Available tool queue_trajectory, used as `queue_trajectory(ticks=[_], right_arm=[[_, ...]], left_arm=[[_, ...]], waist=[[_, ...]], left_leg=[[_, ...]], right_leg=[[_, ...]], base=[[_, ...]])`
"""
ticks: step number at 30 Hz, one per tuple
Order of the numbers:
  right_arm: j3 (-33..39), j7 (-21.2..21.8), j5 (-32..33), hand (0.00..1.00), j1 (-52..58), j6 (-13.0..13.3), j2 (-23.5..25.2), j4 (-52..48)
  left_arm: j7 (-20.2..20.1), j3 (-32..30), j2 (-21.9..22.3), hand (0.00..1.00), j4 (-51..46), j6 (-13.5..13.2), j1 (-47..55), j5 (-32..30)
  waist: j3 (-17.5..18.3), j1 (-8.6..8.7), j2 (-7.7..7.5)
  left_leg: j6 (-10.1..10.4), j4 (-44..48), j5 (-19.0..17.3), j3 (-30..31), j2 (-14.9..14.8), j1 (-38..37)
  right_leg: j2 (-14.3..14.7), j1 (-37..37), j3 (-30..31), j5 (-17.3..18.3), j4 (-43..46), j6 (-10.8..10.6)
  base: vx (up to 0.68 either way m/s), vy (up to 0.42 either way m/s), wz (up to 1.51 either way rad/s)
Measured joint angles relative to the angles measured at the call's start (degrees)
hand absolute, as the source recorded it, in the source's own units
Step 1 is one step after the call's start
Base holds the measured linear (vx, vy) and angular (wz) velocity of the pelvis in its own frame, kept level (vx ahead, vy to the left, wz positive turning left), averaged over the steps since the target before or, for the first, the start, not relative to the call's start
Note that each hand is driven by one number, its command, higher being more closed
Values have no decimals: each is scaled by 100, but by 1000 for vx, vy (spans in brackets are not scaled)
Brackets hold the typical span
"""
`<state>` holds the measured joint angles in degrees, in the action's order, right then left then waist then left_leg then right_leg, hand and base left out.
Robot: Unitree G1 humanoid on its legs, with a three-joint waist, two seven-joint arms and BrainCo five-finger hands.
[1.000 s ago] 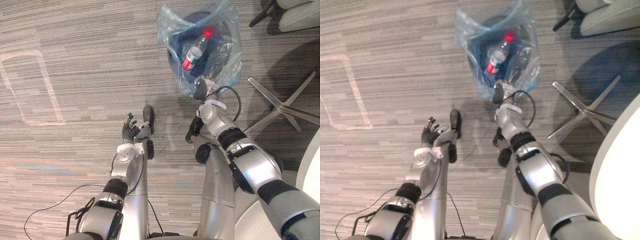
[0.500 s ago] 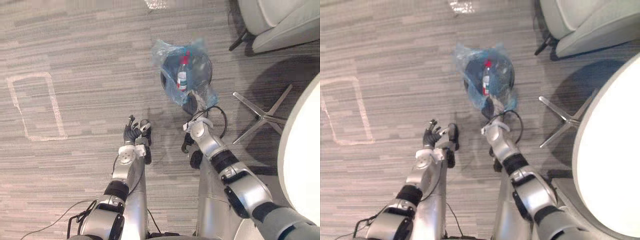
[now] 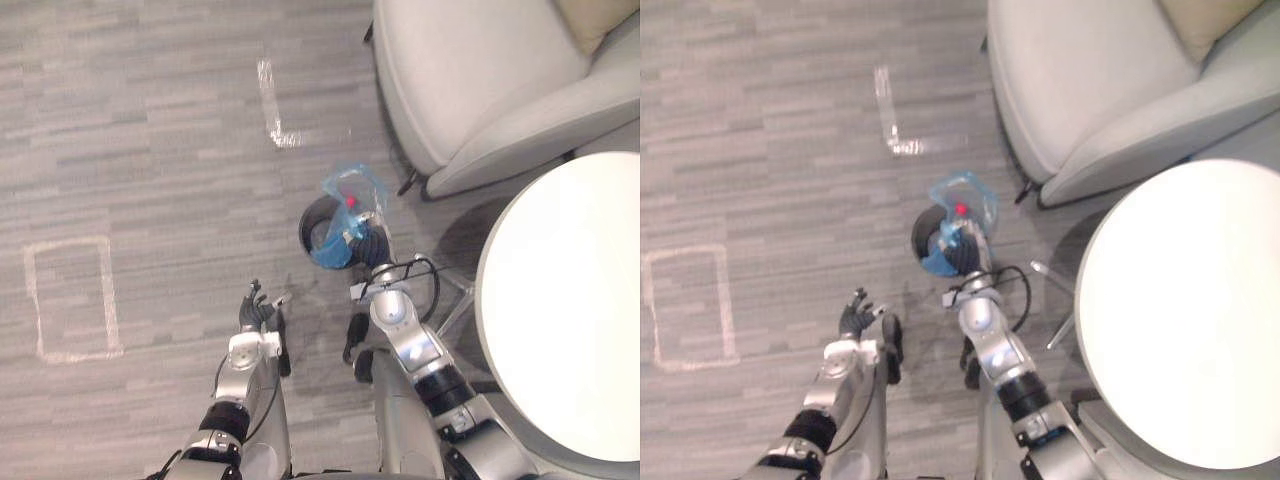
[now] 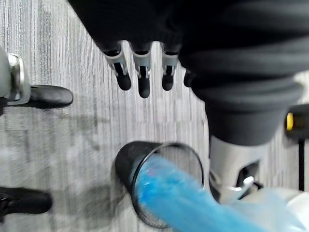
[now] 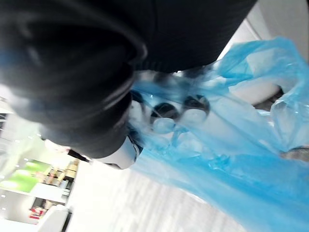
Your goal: Gather rubbish on tea table into small bin, then transfer packed bag to large trash can.
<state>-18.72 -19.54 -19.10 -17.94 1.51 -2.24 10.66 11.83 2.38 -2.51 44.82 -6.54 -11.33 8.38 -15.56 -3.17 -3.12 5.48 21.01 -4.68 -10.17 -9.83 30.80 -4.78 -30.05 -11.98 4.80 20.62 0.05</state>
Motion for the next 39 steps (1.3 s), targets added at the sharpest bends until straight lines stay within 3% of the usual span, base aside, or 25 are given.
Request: queue_trajectory(ticks=[7,11,13,19,24,39], right_arm=[[53,396,179,100,311,100,-23,3],[50,621,358,100,489,214,-87,3],[41,821,516,100,510,267,-251,1],[-96,1202,1079,100,539,318,-743,-320],[-486,1646,1774,100,532,608,-1309,-1028],[-1395,2444,3087,100,13,775,-1887,-1921]], left_arm=[[-103,144,-75,0,601,170,344,-233],[-172,153,-180,0,513,192,534,-329],[-243,328,-313,0,24,195,687,-387],[-368,784,-653,0,-1757,109,1025,-390],[-525,1149,-1196,0,-2928,-270,934,-521],[-854,2247,-1842,0,-3106,-447,-124,-1308]], waist=[[531,109,-14],[816,118,-5],[859,123,-4],[1052,116,1],[1303,140,19],[1453,371,41]], left_leg=[[36,-1243,382,-140,225,-1255],[36,-1471,383,-163,293,-1633],[21,-1584,401,-170,341,-1844],[0,-1954,510,-192,429,-2120],[-8,-2115,549,-249,467,-2303],[-42,-2484,638,-406,539,-2742]], right_leg=[[166,1321,175,-675,-1591,-118],[181,1716,278,-799,-1938,-179],[173,1948,318,-900,-2144,-200],[104,2141,409,-1046,-2421,-239],[102,2239,507,-1102,-2510,-245],[102,2398,782,-1166,-2572,-274]], base=[[107,7,-11],[68,19,-12],[6,22,-4],[-11,20,-4],[20,7,-9],[4,3,-9]])
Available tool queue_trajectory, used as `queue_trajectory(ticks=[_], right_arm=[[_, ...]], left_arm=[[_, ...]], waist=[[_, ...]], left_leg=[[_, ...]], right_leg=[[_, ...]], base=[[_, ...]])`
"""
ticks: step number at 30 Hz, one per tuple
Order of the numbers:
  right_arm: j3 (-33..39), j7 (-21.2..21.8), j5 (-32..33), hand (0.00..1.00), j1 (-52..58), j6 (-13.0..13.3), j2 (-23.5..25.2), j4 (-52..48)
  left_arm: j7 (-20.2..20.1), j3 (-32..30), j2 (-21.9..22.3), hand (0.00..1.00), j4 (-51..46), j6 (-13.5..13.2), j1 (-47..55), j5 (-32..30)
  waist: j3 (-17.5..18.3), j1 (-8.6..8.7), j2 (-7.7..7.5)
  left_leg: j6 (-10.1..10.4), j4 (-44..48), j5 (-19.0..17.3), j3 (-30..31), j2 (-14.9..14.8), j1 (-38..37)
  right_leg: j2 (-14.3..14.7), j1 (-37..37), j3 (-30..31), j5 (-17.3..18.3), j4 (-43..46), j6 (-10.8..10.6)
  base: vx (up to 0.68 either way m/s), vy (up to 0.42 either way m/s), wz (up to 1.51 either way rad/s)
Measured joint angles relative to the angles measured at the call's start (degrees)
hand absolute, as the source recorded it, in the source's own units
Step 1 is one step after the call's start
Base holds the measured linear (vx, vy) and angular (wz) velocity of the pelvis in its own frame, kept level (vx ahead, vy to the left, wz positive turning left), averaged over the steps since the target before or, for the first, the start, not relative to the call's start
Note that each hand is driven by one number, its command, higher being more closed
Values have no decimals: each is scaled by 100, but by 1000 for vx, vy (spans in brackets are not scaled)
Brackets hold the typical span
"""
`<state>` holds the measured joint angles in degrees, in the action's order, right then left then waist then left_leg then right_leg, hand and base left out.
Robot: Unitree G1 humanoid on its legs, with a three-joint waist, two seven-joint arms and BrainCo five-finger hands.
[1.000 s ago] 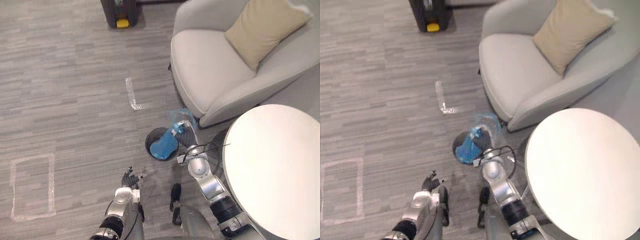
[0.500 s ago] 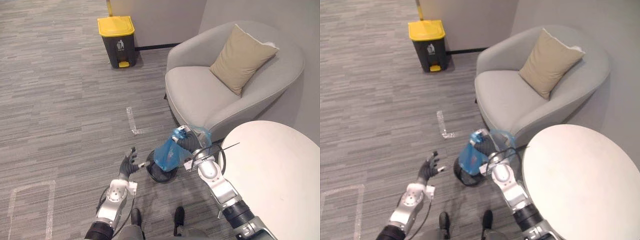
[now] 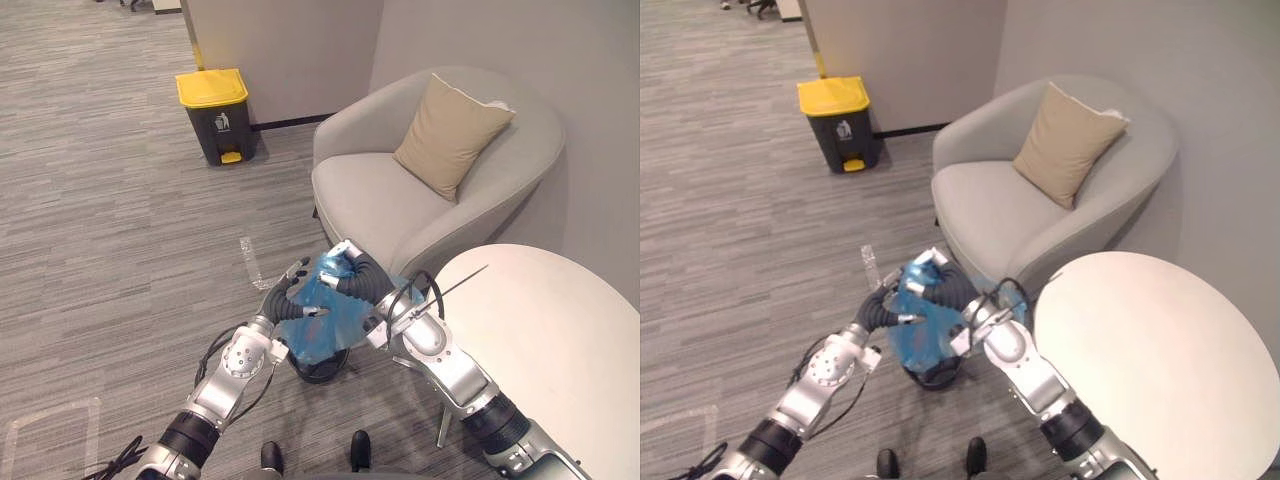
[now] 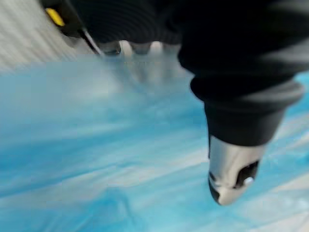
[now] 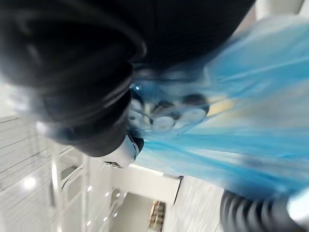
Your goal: Gather rubbish on tea table into small bin, then transfer packed bag to large trash can.
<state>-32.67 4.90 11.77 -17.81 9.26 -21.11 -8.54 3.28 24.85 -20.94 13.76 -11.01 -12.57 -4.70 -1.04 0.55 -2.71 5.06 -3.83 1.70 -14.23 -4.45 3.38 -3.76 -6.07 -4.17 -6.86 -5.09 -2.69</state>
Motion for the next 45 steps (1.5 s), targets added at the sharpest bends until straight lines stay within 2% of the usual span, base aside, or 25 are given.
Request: queue_trajectory(ticks=[7,15,18,19,29,38,39,42,45], right_arm=[[-382,188,467,100,-261,-2,-167,-101],[-476,194,831,100,-262,-92,-117,-102],[-476,159,852,100,-300,-145,50,-100],[-476,131,852,100,-322,-154,127,-100],[-461,-56,852,100,-358,-163,396,-77],[-349,-34,847,100,-353,-163,614,-77],[-342,-28,837,0,-344,-162,653,-77],[-269,22,747,0,-192,-151,794,-77],[-110,52,399,0,-53,-126,812,-76]], left_arm=[[-1,316,-85,0,76,-78,-259,-478],[-24,610,254,0,924,-137,-254,-661],[-92,750,432,0,1295,-158,-233,-748],[-109,779,485,100,1364,-164,-222,-769],[-112,781,750,100,1900,-157,-106,-823],[-116,641,839,100,1842,-105,86,-504],[-115,567,845,100,1825,-105,130,-438],[-113,434,868,100,1768,-70,244,-282],[-110,281,899,100,1702,50,404,-122]], waist=[[54,32,-7],[153,51,-17],[153,52,-16],[153,54,-16],[161,55,-8],[169,116,5],[170,135,7],[179,164,20],[190,173,37]], left_leg=[[-1,-53,0,-117,13,-48],[-7,-107,10,-235,38,-92],[-6,-147,10,-264,36,-137],[0,-160,14,-264,36,-139],[16,-201,30,-239,31,-130],[16,-201,29,-144,31,-143],[16,-201,29,-136,28,-145],[18,-201,30,-119,17,-147],[17,-201,31,-117,19,-150]], right_leg=[[15,-44,123,-13,0,-10],[41,-92,250,-37,1,-11],[56,-93,301,-39,0,-9],[59,-101,310,-39,0,-9],[94,-181,398,-46,2,-3],[90,-184,434,-78,2,-20],[89,-181,433,-81,2,-22],[84,-174,429,-85,2,-23],[75,-170,430,-88,2,-28]], base=[[7,-3,-10],[2,-1,-8],[-11,-7,-8],[-8,-8,-6],[14,-7,-5],[2,-2,-1],[0,0,0],[0,0,0],[0,0,0]])
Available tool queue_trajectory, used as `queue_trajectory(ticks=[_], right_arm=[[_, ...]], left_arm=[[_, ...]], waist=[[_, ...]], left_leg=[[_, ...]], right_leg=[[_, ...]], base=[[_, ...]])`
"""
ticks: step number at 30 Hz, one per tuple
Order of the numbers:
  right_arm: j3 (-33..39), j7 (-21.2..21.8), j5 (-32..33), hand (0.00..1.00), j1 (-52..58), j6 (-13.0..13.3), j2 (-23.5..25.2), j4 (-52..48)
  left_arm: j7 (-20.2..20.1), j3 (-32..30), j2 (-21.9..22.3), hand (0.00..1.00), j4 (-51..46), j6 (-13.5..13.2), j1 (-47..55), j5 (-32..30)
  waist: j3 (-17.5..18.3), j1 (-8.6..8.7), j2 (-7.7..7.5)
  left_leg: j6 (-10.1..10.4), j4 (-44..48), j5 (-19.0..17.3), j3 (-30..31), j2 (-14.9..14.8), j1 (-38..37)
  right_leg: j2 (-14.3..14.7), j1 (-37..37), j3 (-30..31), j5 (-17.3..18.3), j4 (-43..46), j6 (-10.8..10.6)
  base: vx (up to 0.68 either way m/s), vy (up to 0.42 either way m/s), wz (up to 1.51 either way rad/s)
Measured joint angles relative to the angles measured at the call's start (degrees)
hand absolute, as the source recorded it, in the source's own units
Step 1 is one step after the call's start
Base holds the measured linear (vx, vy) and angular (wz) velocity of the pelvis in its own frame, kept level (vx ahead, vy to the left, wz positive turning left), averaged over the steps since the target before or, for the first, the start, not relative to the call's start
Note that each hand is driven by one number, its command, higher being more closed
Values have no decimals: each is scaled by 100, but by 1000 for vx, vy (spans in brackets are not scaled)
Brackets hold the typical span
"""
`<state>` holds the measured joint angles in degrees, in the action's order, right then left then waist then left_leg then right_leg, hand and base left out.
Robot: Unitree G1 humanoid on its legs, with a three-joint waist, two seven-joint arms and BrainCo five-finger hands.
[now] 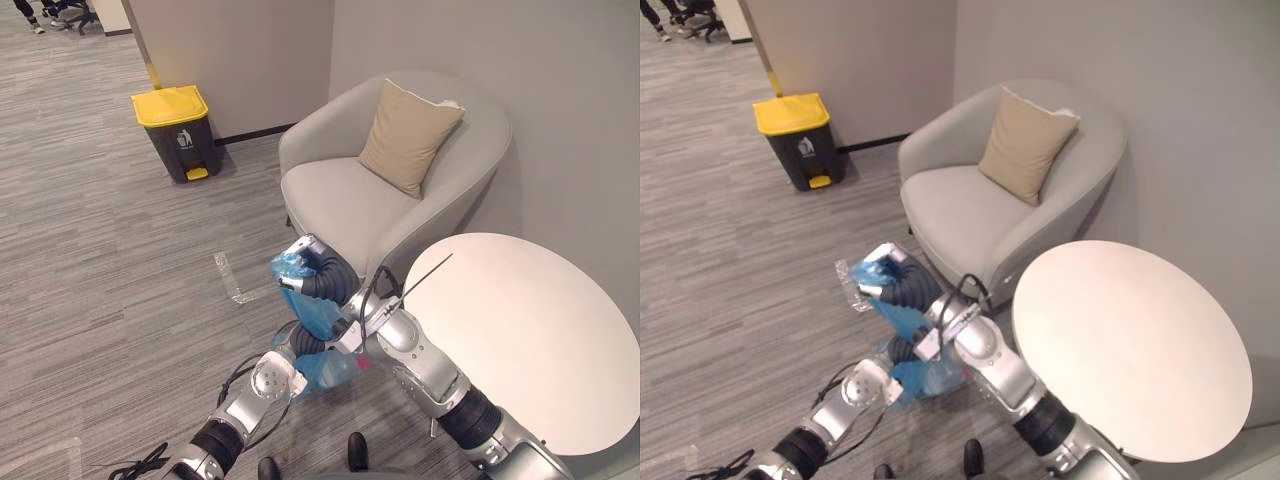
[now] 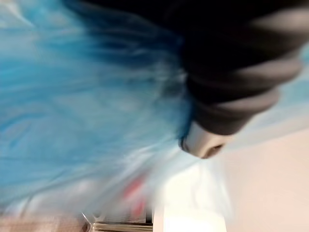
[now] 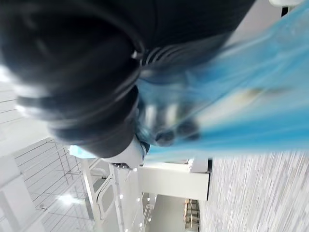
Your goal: Gather rubbish on tea table into small bin, then transfer packed bag to large trash can.
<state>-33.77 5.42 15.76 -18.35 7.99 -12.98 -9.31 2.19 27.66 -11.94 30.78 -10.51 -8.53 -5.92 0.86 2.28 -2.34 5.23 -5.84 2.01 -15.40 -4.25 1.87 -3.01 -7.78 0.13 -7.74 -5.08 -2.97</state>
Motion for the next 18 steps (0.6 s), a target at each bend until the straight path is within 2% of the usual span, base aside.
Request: queue_trajectory(ticks=[7,12,18], right_arm=[[232,-1,-1042,0,364,121,-227,188],[359,-126,-1936,0,712,214,-929,194],[799,-404,-2495,0,921,335,-1289,179]], left_arm=[[25,-556,38,100,-500,97,306,178],[148,-981,29,100,-694,96,394,278],[275,-1335,15,100,-729,101,582,325]], waist=[[2,4,-2],[2,-13,-3],[2,-36,-2]], left_leg=[[0,0,-1,47,-8,-78],[-1,-2,-3,135,-4,-93],[1,-2,-1,138,-13,-92]], right_leg=[[-19,107,-64,9,0,-11],[-42,171,-142,33,-1,-34],[-40,172,-149,34,-2,-32]], base=[[3,-3,3],[-9,-2,10],[0,0,0]])
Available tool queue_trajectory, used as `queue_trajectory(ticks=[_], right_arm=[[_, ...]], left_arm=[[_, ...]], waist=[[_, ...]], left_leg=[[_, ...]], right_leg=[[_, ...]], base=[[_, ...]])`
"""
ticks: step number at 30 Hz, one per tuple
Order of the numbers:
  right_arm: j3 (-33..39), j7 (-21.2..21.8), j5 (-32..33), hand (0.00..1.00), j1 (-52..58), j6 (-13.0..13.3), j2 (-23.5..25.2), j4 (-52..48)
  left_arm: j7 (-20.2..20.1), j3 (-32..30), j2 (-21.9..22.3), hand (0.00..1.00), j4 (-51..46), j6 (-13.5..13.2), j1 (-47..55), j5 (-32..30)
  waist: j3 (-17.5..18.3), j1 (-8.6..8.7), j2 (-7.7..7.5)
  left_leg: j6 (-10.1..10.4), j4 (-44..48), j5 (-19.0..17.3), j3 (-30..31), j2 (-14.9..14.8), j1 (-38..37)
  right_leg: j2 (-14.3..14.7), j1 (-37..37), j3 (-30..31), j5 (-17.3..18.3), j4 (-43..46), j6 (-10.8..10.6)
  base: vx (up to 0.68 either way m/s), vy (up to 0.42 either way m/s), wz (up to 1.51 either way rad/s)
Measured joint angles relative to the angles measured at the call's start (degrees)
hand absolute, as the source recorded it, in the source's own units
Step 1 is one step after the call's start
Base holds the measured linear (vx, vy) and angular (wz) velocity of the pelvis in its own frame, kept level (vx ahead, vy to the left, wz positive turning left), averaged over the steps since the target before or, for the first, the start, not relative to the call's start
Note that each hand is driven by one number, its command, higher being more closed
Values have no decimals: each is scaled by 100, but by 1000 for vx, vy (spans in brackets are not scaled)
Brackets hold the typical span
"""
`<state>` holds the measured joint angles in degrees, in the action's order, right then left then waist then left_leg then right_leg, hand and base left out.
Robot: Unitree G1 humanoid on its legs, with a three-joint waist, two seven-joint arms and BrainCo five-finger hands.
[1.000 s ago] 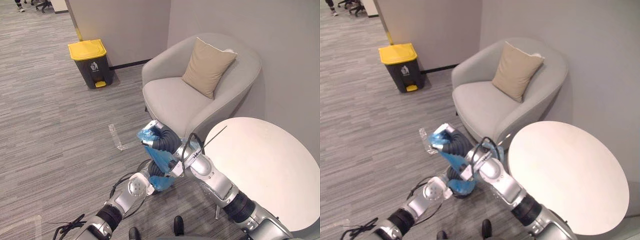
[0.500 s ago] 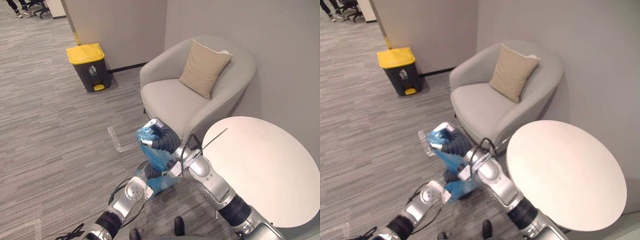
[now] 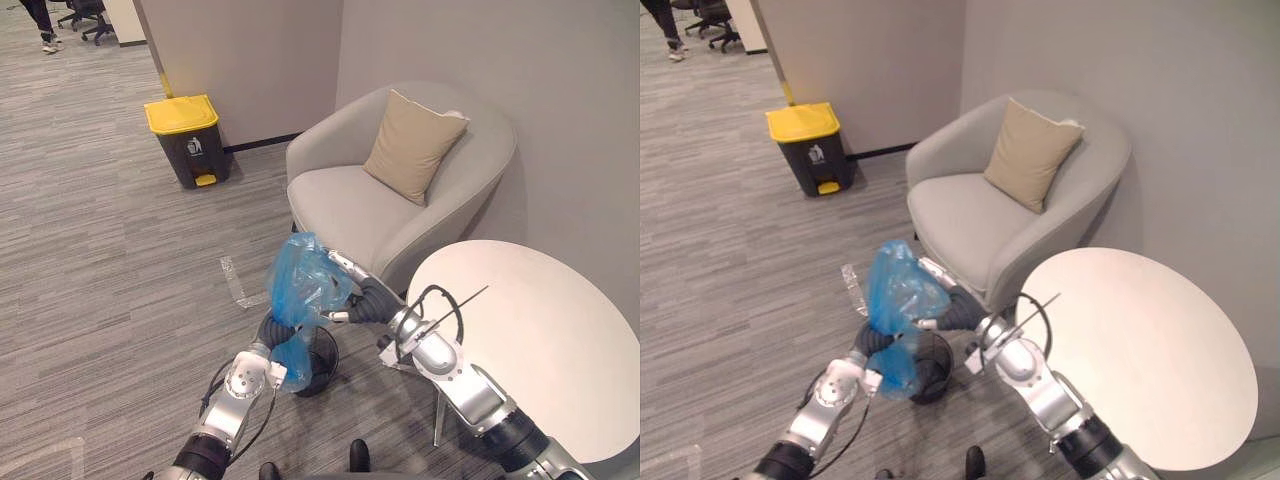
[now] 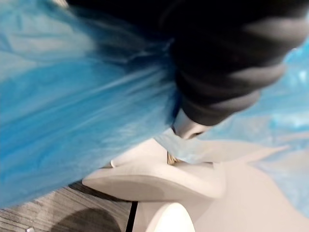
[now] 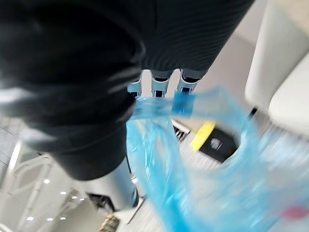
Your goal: Gather rubbish on tea table into small bin, then transfer packed bag to large trash can.
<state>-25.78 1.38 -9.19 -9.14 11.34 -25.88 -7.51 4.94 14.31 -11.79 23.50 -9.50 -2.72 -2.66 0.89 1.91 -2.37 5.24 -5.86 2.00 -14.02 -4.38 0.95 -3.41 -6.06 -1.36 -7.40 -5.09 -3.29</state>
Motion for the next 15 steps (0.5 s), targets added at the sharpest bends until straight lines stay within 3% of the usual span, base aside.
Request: queue_trajectory(ticks=[3,8,10,15], right_arm=[[229,-128,-217,0,235,49,15,-62],[1117,-317,-256,0,1223,75,730,16],[1498,-381,-252,0,1536,51,1250,525],[2214,-381,72,0,1790,-193,1918,2052]], left_arm=[[45,-178,18,100,-9,2,67,62],[144,-751,138,100,-29,41,432,86],[136,-951,214,100,108,64,625,188],[82,-1400,372,100,897,182,843,315]], waist=[[0,-21,0],[-1,-30,2],[1,2,8],[5,2,39]], left_leg=[[0,0,-1,8,2,2],[1,1,-3,36,2,8],[1,2,-3,51,9,4],[0,4,-2,62,25,-2]], right_leg=[[-3,3,-10,0,0,0],[-3,8,-45,17,-1,16],[1,20,-103,19,-3,15],[-7,31,-146,37,-40,4]], base=[[0,0,0],[3,-1,1],[0,0,0],[-2,-2,1]])
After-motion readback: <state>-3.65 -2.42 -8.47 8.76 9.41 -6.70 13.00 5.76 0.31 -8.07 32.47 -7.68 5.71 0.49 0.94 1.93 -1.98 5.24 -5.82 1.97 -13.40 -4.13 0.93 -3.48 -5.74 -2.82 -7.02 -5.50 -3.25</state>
